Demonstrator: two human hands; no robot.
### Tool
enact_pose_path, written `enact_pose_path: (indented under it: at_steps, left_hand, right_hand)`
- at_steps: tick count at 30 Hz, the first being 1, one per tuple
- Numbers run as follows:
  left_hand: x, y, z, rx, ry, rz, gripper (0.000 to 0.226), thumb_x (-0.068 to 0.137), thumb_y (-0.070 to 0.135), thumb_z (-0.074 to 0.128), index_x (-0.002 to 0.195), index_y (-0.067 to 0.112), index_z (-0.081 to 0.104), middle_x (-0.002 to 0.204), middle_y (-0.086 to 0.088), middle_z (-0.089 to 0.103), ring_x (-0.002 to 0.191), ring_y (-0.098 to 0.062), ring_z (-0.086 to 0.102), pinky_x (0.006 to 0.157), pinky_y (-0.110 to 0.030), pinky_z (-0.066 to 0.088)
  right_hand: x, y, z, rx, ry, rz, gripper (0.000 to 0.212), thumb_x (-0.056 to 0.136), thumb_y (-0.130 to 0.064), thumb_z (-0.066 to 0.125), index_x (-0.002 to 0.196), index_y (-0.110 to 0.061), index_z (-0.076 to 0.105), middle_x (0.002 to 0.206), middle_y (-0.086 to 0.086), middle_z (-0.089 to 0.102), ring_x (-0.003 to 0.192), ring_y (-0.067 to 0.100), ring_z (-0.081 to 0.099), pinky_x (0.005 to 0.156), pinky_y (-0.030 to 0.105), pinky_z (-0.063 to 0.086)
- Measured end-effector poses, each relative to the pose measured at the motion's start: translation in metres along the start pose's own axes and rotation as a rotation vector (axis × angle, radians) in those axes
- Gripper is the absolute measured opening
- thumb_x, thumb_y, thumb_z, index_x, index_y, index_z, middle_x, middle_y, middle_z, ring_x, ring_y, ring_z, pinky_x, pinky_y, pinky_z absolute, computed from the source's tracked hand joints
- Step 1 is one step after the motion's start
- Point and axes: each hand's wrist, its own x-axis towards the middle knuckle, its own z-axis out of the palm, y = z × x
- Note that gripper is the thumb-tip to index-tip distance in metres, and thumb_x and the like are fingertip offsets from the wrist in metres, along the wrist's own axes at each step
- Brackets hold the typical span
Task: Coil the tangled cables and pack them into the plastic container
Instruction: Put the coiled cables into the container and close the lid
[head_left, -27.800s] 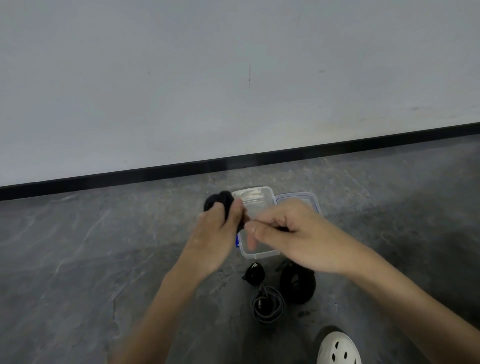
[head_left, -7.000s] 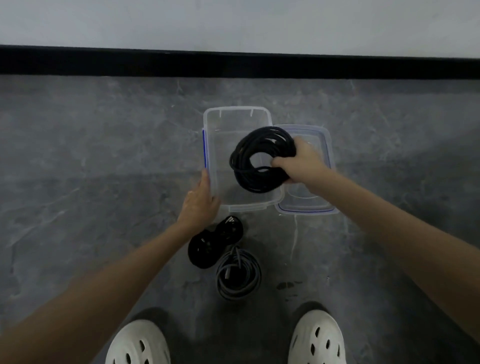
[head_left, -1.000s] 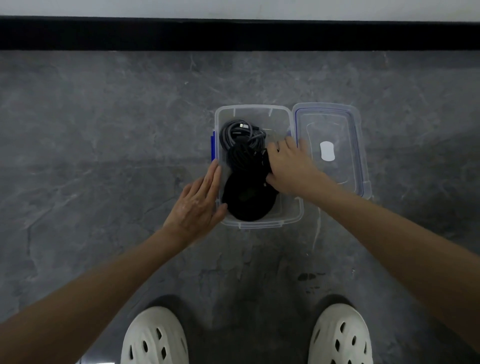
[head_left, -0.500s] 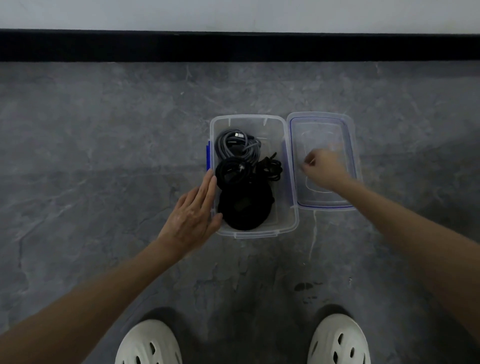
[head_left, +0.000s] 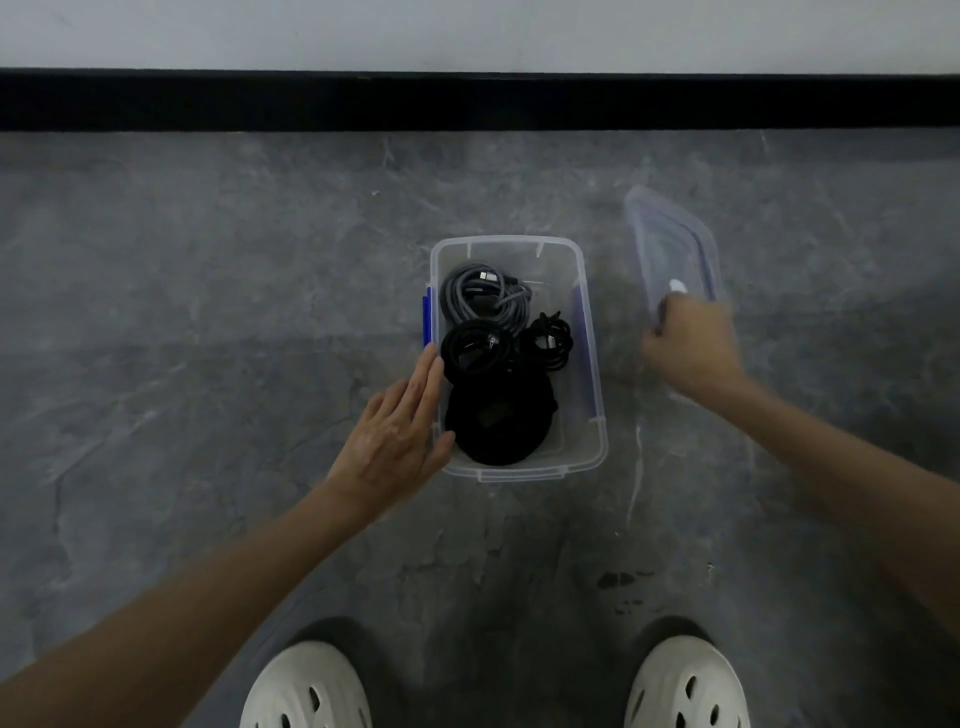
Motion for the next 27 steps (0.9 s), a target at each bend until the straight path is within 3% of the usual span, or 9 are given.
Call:
enact_pose_path:
  at_steps: [4,8,12,15,17,19,21,24,27]
  left_hand:
    - [-0.002,0.001,0.000,0.019,-0.025,-0.012,0.071,0.095,0.041,0.025,0.148,-0.006,0.023,0.158,-0.020,0.017,0.132,-0.034,0.046,0.105,-0.043,0.043]
    - [0.002,0.005,-0.007,-0.013,0.029,-0.011,0.070,0.095,0.040,0.025,0.146,-0.007,0.031,0.155,-0.022,0.026,0.134,-0.036,0.043,0.110,-0.045,0.038]
    - [0.027,0.016,-0.022,-0.680,0.283,-0.427,0.061,0.095,0.045,0.024,0.148,0.017,0.036,0.154,-0.006,0.037,0.138,-0.009,0.033,0.111,-0.019,0.018]
    - [0.047,0.016,-0.036,-1.090,0.329,-0.614,0.033,0.092,0.049,0.030,0.106,0.051,0.060,0.125,0.008,0.064,0.117,-0.006,0.056,0.103,-0.037,0.044]
    - [0.049,0.020,-0.034,-1.042,0.315,-0.637,0.031,0.100,0.038,0.033,0.101,0.041,0.063,0.108,0.012,0.067,0.103,-0.006,0.061,0.091,-0.042,0.050]
    - [0.043,0.027,-0.027,-0.981,0.292,-0.690,0.035,0.103,0.037,0.035,0.124,0.023,0.059,0.121,0.006,0.064,0.113,-0.015,0.058,0.098,-0.040,0.045]
    - [0.034,0.031,-0.020,-0.901,0.250,-0.661,0.036,0.102,0.033,0.041,0.134,0.019,0.050,0.123,0.010,0.059,0.113,-0.013,0.055,0.093,-0.028,0.041]
    - [0.034,0.030,-0.017,-0.831,0.171,-0.626,0.043,0.102,0.026,0.044,0.144,0.019,0.038,0.138,0.001,0.054,0.124,-0.022,0.052,0.101,-0.031,0.039]
    - [0.037,0.027,-0.021,-0.766,0.126,-0.647,0.051,0.102,0.028,0.044,0.150,0.015,0.029,0.148,-0.004,0.046,0.132,-0.028,0.046,0.109,-0.040,0.036]
  right_hand:
    - [-0.008,-0.015,-0.075,0.233,0.136,-0.023,0.016,0.086,-0.008,0.059,0.074,0.003,0.060,0.068,0.015,0.056,0.068,0.024,0.056,0.063,0.030,0.036]
    - [-0.035,-0.038,-0.134,0.942,-0.034,0.004,0.017,0.092,-0.004,0.059,0.079,-0.011,0.067,0.059,-0.008,0.065,0.053,0.004,0.057,0.053,0.022,0.051]
    - [-0.051,-0.045,-0.130,1.212,-0.254,0.048,0.023,0.094,0.003,0.048,0.091,-0.011,0.066,0.062,-0.005,0.065,0.053,0.006,0.059,0.055,0.017,0.053]
    - [-0.060,-0.047,-0.089,1.327,-0.472,0.172,0.034,0.093,0.009,0.043,0.106,-0.017,0.062,0.061,0.000,0.065,0.051,0.006,0.060,0.053,0.018,0.054]
    - [-0.068,-0.047,-0.054,1.378,-0.549,0.282,0.040,0.094,0.012,0.040,0.117,-0.017,0.055,0.060,0.002,0.065,0.048,0.006,0.060,0.050,0.018,0.054]
    - [-0.076,-0.047,-0.023,1.314,-0.514,0.336,0.043,0.096,0.011,0.040,0.127,-0.017,0.051,0.072,0.006,0.065,0.053,0.005,0.060,0.058,0.019,0.055]
    - [-0.080,-0.045,0.001,1.048,-0.397,0.248,0.039,0.096,0.006,0.045,0.127,-0.015,0.055,0.082,0.008,0.060,0.060,0.004,0.058,0.065,0.021,0.052]
    - [-0.079,-0.042,0.017,0.549,-0.283,0.077,0.013,0.094,-0.017,0.055,0.105,-0.016,0.063,0.095,0.012,0.053,0.092,0.023,0.050,0.081,0.032,0.042]
    - [-0.076,-0.041,0.020,0.429,-0.274,0.055,0.024,0.096,-0.026,0.054,0.105,-0.006,0.064,0.105,0.011,0.044,0.109,0.031,0.044,0.092,0.031,0.035]
